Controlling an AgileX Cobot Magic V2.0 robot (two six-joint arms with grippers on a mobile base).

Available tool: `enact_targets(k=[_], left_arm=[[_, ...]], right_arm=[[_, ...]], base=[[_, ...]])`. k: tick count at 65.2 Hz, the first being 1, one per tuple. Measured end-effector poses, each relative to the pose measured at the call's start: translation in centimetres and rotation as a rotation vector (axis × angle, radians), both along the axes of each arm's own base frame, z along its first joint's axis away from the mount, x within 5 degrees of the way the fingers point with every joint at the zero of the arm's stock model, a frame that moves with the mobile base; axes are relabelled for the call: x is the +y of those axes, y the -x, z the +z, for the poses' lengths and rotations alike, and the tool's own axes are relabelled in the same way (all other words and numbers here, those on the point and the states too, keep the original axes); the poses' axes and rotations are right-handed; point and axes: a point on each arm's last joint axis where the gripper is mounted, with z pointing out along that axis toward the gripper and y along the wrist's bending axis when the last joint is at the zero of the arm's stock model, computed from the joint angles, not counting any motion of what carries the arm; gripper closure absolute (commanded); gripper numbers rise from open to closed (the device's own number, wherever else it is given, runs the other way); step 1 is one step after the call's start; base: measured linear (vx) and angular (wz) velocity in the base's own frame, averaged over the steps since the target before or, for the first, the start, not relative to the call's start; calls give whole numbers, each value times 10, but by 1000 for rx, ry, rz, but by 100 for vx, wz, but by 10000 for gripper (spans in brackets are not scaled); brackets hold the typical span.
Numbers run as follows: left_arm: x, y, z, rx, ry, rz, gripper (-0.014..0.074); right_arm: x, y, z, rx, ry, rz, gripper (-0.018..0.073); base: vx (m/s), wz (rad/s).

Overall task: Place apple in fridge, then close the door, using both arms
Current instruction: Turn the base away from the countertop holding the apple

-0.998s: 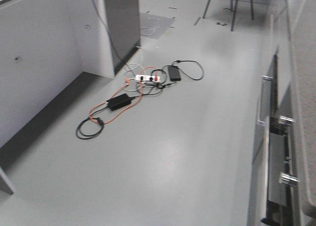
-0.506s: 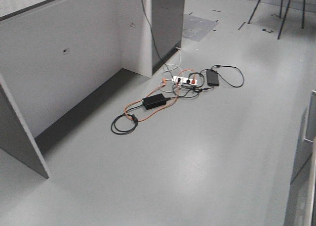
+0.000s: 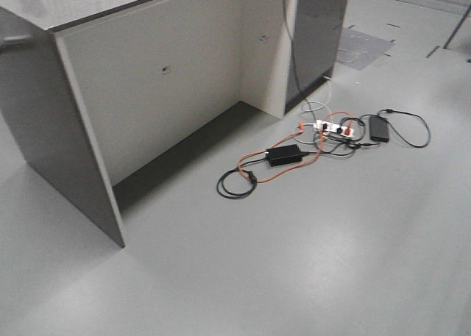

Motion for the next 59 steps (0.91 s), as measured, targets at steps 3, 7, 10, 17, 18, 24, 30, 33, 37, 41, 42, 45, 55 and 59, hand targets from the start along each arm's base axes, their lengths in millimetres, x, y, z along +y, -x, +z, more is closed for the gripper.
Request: enact_targets(k=[3, 7, 10, 17, 18, 24, 30, 33, 37, 41, 42, 45, 55, 59], left_arm=[[0, 0, 0, 0, 0, 0, 602], [0, 0, 0, 0, 0, 0, 602], [0, 0, 0, 0, 0, 0, 602], [0, 0, 0, 0, 0, 0, 602], [0, 0, 0, 0, 0, 0, 602], [0, 0, 0, 0, 0, 0, 602], [0, 0, 0, 0, 0, 0, 602], [0, 0, 0, 0, 0, 0, 602], [0, 0, 0, 0, 0, 0, 602], [0, 0, 0, 0, 0, 0, 602], [0, 0, 0, 0, 0, 0, 602], [0, 0, 0, 0, 0, 0, 602], [0, 0, 0, 0, 0, 0, 602], [0, 0, 0, 0, 0, 0, 602]], right_arm=[[0, 0, 0, 0, 0, 0, 344], [0, 0, 0, 0, 0, 0, 344], [0, 0, 0, 0, 0, 0, 344], [0, 0, 0, 0, 0, 0, 344], [0, 0, 0, 0, 0, 0, 344], [0, 0, 0, 0, 0, 0, 344], [0, 0, 0, 0, 0, 0, 344], [0, 0, 0, 0, 0, 0, 344], [0, 0, 0, 0, 0, 0, 344], [0, 0, 0, 0, 0, 0, 344], [0, 0, 0, 0, 0, 0, 344], [0, 0, 0, 0, 0, 0, 344], [0, 0, 0, 0, 0, 0, 344], [0, 0, 0, 0, 0, 0, 344]], base=[[-1, 32], [-2, 30], [-2, 27], [-2, 24], [-2, 22], [-2, 20], [-2, 19], [-2, 21], [-3, 24], [-3, 27], [-4, 31], [-4, 32], [-6, 38], [-7, 41]])
